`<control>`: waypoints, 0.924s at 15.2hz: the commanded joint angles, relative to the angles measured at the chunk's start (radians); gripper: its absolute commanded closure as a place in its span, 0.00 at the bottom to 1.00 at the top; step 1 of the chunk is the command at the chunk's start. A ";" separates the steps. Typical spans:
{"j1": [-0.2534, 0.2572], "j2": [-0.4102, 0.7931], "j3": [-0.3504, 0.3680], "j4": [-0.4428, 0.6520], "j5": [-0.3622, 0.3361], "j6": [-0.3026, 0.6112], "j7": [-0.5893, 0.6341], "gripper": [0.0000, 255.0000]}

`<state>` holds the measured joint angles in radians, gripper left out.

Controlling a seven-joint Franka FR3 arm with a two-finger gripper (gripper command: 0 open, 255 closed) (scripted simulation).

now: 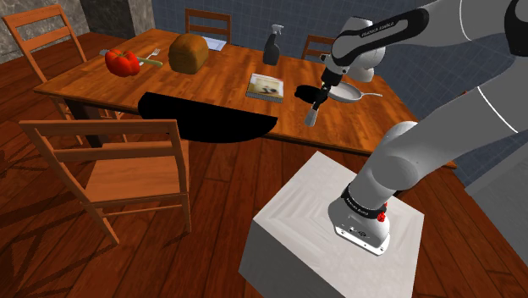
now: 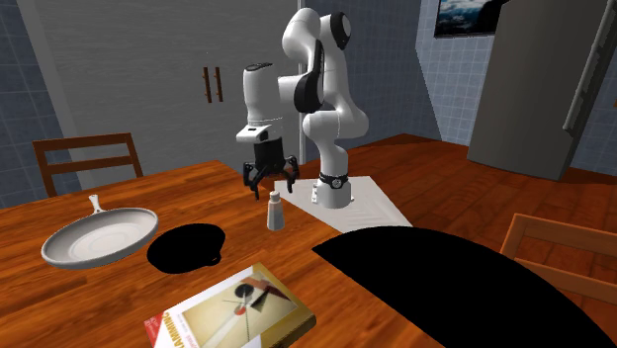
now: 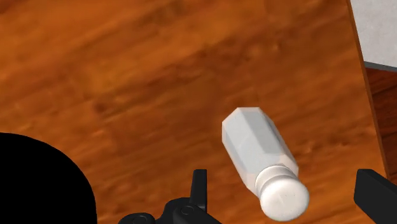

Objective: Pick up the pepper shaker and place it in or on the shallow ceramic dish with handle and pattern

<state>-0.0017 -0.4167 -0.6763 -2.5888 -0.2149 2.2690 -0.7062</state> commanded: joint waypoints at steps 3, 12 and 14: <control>0.022 0.057 -0.028 -0.024 0.021 0.078 -0.019 0.00; 0.021 0.057 -0.028 -0.024 0.021 0.078 -0.019 1.00; 0.021 0.057 -0.028 -0.024 0.021 0.078 -0.019 1.00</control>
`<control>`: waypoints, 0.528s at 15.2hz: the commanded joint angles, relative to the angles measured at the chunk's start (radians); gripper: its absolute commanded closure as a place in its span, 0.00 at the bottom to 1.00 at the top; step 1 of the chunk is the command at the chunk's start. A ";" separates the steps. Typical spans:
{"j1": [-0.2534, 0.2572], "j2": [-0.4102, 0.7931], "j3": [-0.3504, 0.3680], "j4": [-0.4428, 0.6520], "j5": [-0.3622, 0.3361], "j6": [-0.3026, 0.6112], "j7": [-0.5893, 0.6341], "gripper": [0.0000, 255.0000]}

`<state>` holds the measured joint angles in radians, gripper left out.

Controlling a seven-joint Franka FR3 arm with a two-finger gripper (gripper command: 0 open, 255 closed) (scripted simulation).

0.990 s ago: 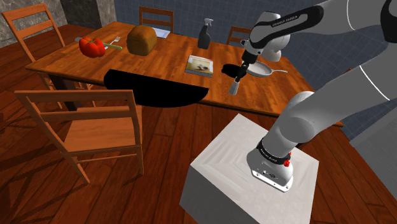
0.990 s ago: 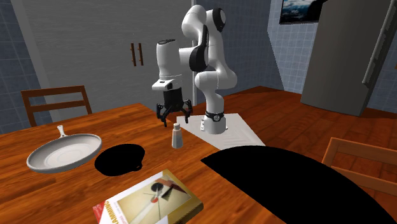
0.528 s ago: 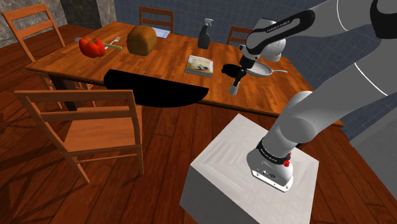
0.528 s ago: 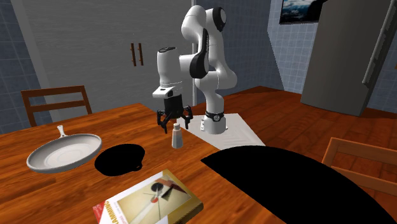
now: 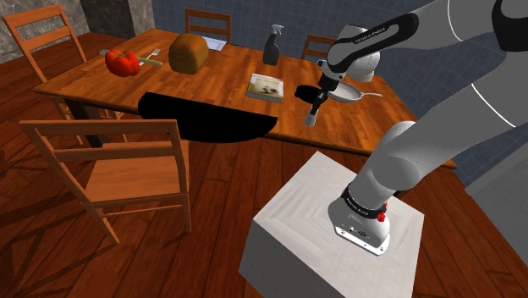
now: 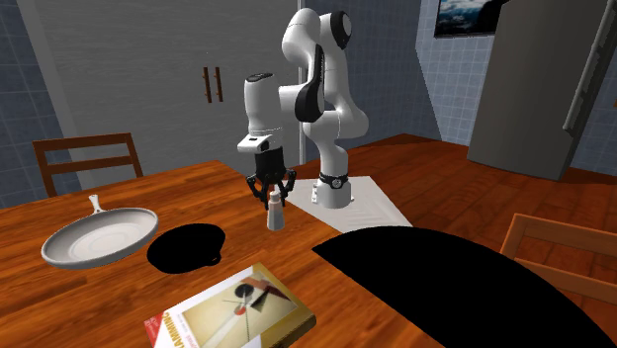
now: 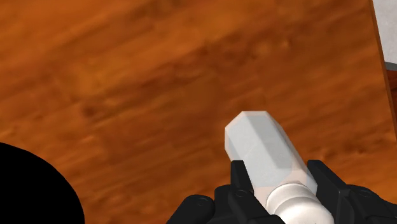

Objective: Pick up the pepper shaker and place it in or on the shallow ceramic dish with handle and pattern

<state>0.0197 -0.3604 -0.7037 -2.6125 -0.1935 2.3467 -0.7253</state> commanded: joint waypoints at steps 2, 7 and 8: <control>0.000 0.000 0.000 0.000 0.000 0.000 0.000 1.00; 0.000 0.000 0.000 0.000 0.000 0.000 0.000 1.00; -0.004 -0.011 0.006 0.006 -0.004 -0.017 0.005 1.00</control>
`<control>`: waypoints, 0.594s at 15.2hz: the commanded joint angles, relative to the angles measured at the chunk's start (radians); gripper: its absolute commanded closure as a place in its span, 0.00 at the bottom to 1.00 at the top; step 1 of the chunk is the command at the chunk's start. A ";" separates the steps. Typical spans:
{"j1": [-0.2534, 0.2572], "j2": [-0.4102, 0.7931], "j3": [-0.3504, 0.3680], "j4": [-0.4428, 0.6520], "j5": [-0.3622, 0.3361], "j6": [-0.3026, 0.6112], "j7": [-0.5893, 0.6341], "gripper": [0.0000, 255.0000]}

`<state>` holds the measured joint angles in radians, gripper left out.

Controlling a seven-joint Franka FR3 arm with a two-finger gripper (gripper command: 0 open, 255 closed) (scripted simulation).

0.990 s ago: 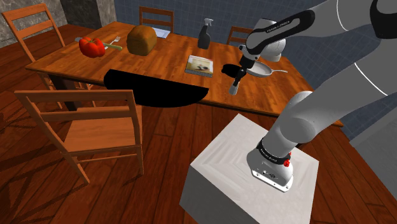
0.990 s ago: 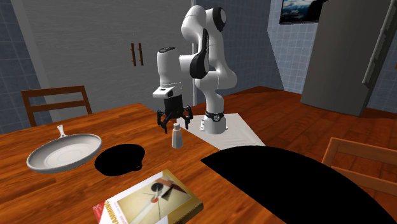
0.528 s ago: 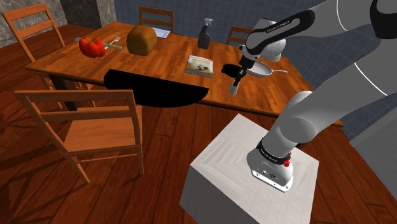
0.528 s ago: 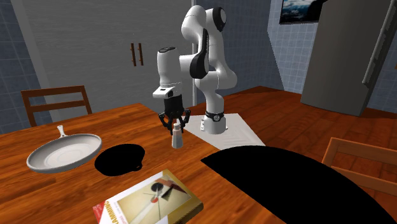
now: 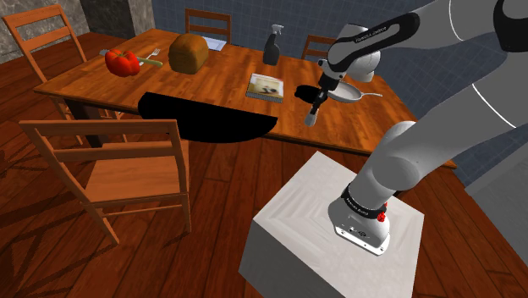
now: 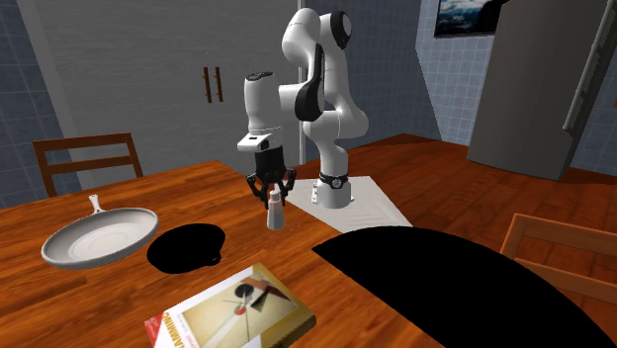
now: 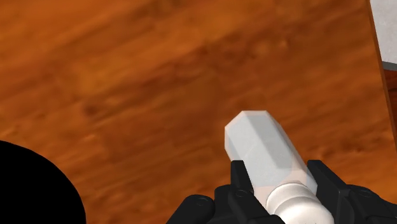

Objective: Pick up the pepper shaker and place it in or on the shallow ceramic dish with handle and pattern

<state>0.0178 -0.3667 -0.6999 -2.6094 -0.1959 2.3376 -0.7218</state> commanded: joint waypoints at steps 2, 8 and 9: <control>-0.008 -0.026 0.014 0.016 -0.009 -0.041 0.011 1.00; -0.022 -0.082 0.048 0.060 -0.021 -0.138 0.032 1.00; -0.024 -0.090 0.053 0.068 -0.022 -0.153 0.035 1.00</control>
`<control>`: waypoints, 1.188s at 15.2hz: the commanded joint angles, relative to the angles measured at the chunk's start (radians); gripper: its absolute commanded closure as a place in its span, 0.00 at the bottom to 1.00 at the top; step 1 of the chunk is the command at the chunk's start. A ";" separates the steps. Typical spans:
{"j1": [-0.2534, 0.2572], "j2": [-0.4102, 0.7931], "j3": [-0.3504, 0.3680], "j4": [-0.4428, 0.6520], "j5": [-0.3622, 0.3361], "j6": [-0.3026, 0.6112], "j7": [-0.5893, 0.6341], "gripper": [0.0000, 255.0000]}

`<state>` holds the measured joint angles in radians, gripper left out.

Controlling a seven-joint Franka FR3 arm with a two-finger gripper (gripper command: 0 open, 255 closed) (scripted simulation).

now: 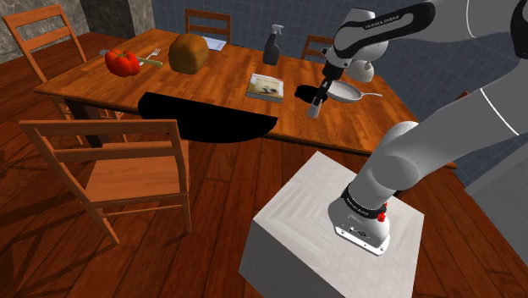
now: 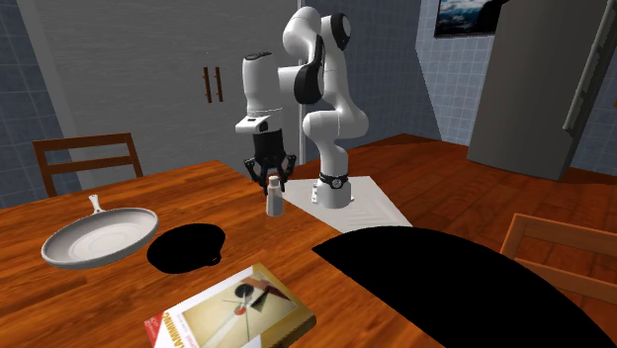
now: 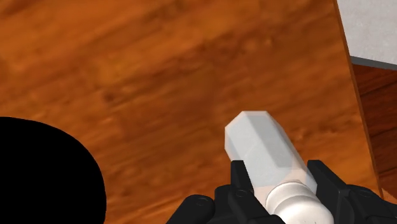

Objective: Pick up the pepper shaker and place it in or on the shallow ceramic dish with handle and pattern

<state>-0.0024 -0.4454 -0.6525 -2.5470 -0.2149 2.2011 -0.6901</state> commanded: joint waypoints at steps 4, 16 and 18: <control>-0.009 -0.040 0.025 0.040 -0.005 -0.078 0.012 1.00; 0.010 -0.009 0.017 0.202 0.025 -0.207 -0.021 1.00; 0.034 0.071 -0.032 0.278 0.059 -0.207 -0.075 1.00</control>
<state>0.0199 -0.4124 -0.6623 -2.3030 -0.1716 1.9924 -0.7399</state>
